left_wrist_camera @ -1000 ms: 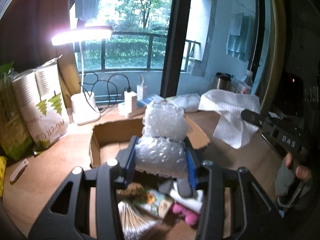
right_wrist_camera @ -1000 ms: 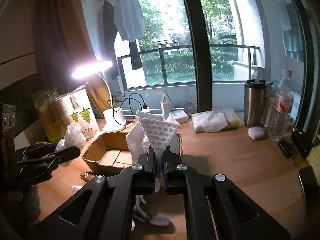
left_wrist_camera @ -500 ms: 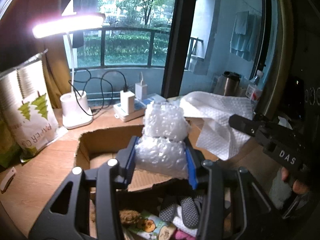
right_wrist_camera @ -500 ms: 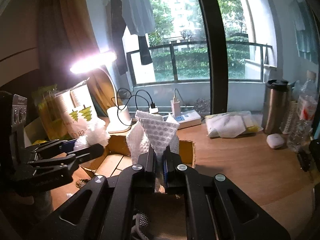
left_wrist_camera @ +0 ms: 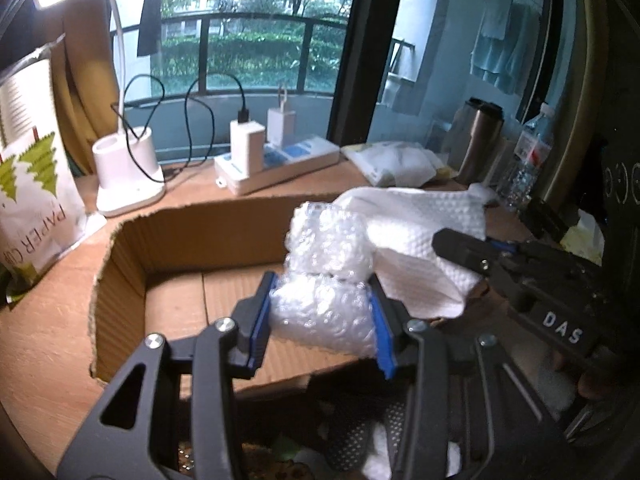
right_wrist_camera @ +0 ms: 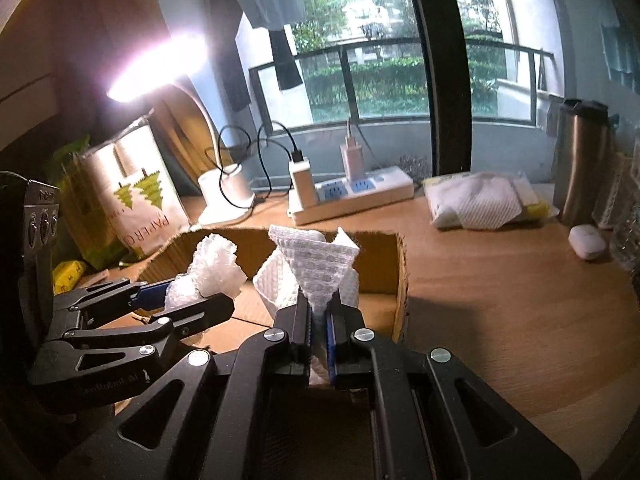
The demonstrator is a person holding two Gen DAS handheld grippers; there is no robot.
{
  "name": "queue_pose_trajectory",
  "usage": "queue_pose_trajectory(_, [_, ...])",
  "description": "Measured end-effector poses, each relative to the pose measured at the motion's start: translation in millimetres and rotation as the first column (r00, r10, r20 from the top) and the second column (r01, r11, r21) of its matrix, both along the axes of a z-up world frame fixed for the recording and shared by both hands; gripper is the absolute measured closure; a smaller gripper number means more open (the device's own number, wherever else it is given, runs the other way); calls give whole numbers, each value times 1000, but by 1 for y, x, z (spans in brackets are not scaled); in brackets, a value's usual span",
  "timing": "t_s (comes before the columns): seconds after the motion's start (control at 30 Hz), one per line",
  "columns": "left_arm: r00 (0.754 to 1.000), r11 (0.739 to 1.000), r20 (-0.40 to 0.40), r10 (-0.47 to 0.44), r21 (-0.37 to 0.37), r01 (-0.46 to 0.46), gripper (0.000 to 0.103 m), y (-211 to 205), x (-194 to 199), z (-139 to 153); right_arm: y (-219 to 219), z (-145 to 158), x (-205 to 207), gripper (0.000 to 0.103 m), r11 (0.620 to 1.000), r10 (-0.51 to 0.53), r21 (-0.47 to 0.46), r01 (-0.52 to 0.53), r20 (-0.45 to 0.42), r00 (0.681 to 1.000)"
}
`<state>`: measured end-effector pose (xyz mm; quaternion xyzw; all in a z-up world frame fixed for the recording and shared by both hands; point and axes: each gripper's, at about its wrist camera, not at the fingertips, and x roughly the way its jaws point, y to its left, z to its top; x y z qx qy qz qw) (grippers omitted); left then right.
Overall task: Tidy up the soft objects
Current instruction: 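Carry the bubble wrap and cloth over the box and release both inside, then grasp the cotton swab bag with the left tool while the right tool grasps grey gloves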
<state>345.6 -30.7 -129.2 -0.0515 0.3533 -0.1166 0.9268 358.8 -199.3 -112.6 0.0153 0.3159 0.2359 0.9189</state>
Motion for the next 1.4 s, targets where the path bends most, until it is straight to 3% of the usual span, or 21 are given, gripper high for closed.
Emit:
queue_pose_trajectory(0.23, [1000,1000,-10,4,-6,-4,49,3,0,-1,3,-6,4,95,1000,-6,-12,6,-28,1000])
queue_pose_trajectory(0.4, [999,998,10,50,-34,-50,32,15,-7,7,-1,2,0,75,1000,-22,-7,22,-18,1000])
queue_pose_trajectory(1.0, [990,995,98,100,-35,-97,31,35,-85,45,-1,49,-77,68,999,-31,-6,31,85,996])
queue_pose_trajectory(1.27, [987,994,120,109,-43,-105,30,42,-118,51,-1,57,-108,63,999,-40,-11,41,103,994])
queue_pose_trajectory(1.4, [986,993,125,110,-57,-104,25,47,-132,50,2,58,-120,62,999,-42,-15,44,108,993])
